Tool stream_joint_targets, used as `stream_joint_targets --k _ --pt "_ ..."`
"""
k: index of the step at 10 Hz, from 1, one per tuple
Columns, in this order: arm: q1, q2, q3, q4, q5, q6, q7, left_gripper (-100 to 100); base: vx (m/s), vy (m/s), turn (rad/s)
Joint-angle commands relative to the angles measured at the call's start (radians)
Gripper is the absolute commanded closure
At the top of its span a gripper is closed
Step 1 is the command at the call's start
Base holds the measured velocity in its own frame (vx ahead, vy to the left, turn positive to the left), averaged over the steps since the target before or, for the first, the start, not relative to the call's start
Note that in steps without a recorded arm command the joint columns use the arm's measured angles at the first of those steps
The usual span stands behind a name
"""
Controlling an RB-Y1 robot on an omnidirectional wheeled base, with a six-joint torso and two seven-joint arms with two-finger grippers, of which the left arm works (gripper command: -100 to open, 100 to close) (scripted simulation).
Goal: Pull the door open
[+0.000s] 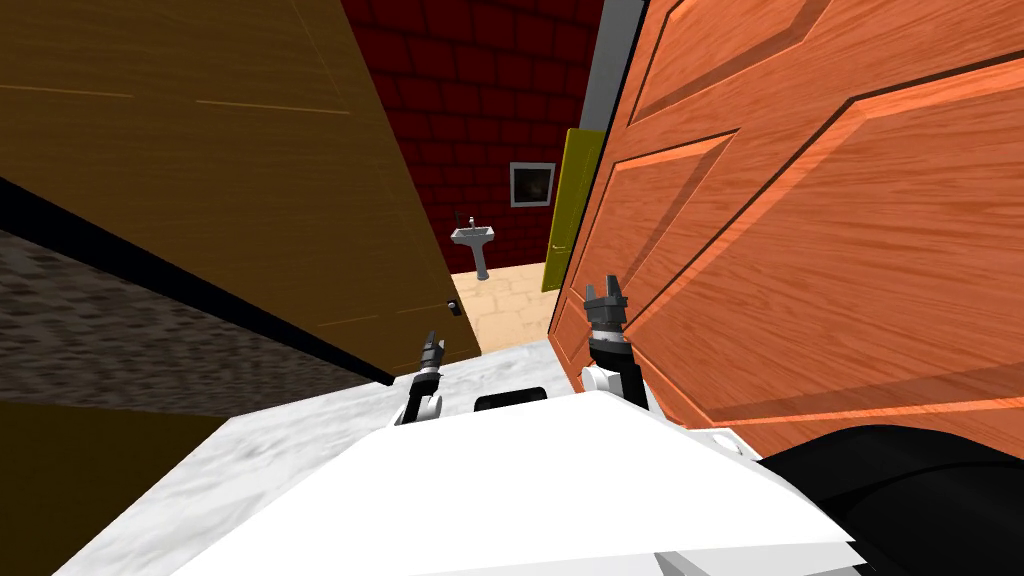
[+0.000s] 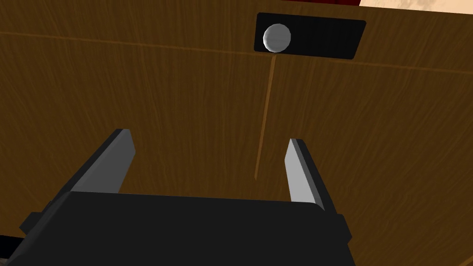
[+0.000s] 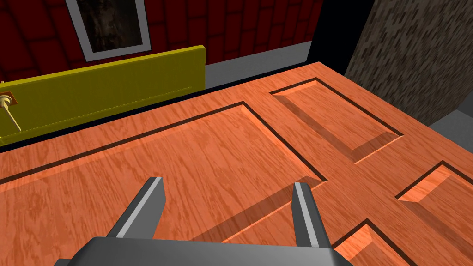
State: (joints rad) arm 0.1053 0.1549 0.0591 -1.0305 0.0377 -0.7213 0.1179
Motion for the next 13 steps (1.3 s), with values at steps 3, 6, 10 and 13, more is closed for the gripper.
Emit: stream_joint_targets --k 3,6,10,13 --pt "-0.022 0.003 0.003 0.068 0.006 -0.016 0.003 -100 0.093 0.005 -0.011" --pt "-0.045 0.007 0.007 0.140 0.013 -0.033 0.006 -100 0.143 0.002 -0.014" --pt "-0.063 0.008 0.009 0.189 0.017 -0.045 0.006 -100 0.089 -0.005 -0.009" --pt "-0.059 0.032 0.026 0.217 0.028 -0.066 0.024 -100 0.152 -0.008 -0.082"
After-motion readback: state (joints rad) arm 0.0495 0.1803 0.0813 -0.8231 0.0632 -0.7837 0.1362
